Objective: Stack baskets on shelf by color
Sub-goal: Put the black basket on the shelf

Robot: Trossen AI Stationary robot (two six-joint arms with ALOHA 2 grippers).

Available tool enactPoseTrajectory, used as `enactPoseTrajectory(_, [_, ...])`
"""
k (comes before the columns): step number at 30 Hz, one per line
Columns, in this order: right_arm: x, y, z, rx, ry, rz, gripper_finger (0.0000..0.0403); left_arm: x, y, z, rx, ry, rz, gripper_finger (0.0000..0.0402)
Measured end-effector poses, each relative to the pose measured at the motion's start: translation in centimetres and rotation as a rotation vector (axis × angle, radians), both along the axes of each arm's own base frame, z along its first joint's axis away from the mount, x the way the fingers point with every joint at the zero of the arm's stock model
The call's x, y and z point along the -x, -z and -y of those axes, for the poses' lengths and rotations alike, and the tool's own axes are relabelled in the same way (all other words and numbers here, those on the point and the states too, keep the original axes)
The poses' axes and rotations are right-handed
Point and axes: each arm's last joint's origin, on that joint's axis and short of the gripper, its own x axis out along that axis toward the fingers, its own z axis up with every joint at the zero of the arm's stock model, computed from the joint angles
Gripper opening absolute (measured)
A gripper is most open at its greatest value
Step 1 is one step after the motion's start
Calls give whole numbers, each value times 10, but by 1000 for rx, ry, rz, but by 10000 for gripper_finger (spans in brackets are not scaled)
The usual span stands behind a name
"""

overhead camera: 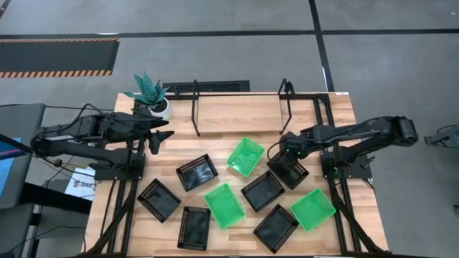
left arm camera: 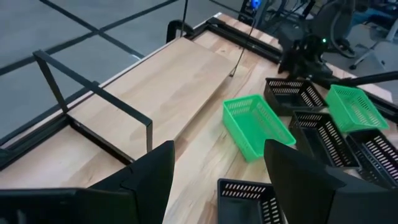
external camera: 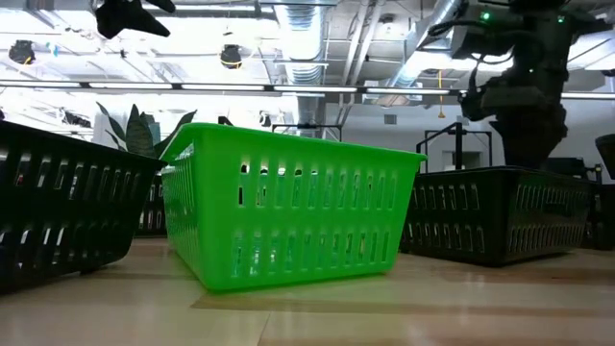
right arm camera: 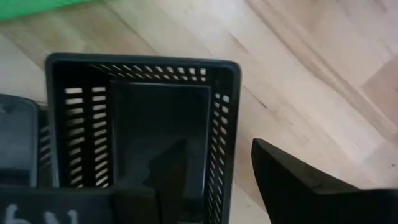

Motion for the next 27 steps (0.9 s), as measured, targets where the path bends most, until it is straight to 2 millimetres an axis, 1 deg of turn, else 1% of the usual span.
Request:
enactPoseTrajectory(6, [6,4,-1,9,25,-39,211,4,2,0,0,0,-23,236])
enactPoseTrajectory(12, [11,19,-1,8,26,-52,202,6,3,0,0,-1,-43,236])
enactPoseTrajectory(15, [13,24,-1,3,28,-58,192,6,3,0,1,0,-43,236])
enactPoseTrajectory(17, [14,26,-1,-7,26,-68,175,6,3,0,1,-1,-43,236])
enactPoseTrajectory(19, [14,26,-1,-8,26,-69,147,6,3,0,1,-1,-43,236])
enactPoseTrajectory(21, [14,26,-1,-9,26,-68,111,6,3,0,0,-2,-43,236])
enactPoseTrajectory(25, [14,26,-1,-11,25,-66,26,6,3,0,-7,-19,-43,236])
enactPoseTrajectory(27, [14,26,-1,-13,28,-65,15,6,4,-1,-7,-23,-46,236])
